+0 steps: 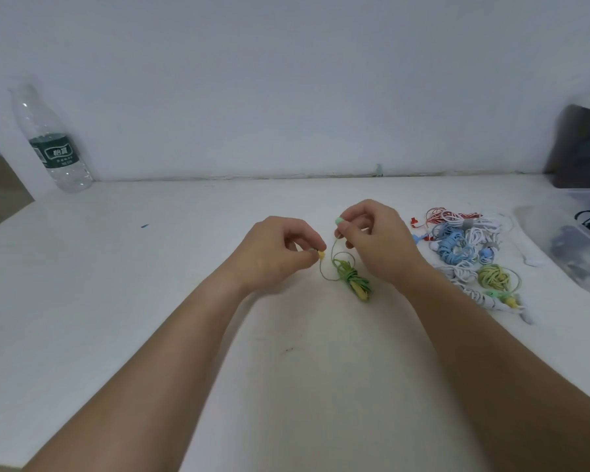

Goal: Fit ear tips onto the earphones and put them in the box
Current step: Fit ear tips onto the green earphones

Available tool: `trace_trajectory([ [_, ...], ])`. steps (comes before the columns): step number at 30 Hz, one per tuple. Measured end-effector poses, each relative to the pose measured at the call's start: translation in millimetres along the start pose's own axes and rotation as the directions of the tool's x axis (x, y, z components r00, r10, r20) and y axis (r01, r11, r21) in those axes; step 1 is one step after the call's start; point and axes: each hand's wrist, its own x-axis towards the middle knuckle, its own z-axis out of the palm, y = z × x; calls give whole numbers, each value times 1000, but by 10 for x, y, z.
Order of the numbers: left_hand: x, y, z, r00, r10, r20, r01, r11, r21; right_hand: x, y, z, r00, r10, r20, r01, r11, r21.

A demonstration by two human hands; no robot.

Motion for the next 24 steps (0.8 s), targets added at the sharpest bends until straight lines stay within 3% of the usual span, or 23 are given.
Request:
trace_trajectory([
  [3, 13, -22, 47, 999, 27, 24, -28, 999, 40, -16, -12, -75, 1000, 23, 12, -25, 984, 174],
  [6, 3, -11, 52, 999, 33, 8, -33, 999, -37, -75, -51, -125, 993, 84, 83, -107, 940, 325],
  [10, 23, 54, 91, 997, -19, -74, 6, 985, -174, -124, -105, -214, 961, 209, 183, -269, 868, 417],
  [14, 68, 201, 190, 992, -77, -96, 60, 983, -171, -119, -176, -358, 884, 390, 257, -467, 747, 474],
  [17, 65, 401, 261, 996, -91, -25, 84, 973, -214, -124, -261, -516, 882, 409, 235, -469, 703, 535],
  [24, 292, 1157, 464, 997, -30, -75, -7, 896, -445, -155, -474, -1294, 919, 381, 97, -360, 718, 595],
])
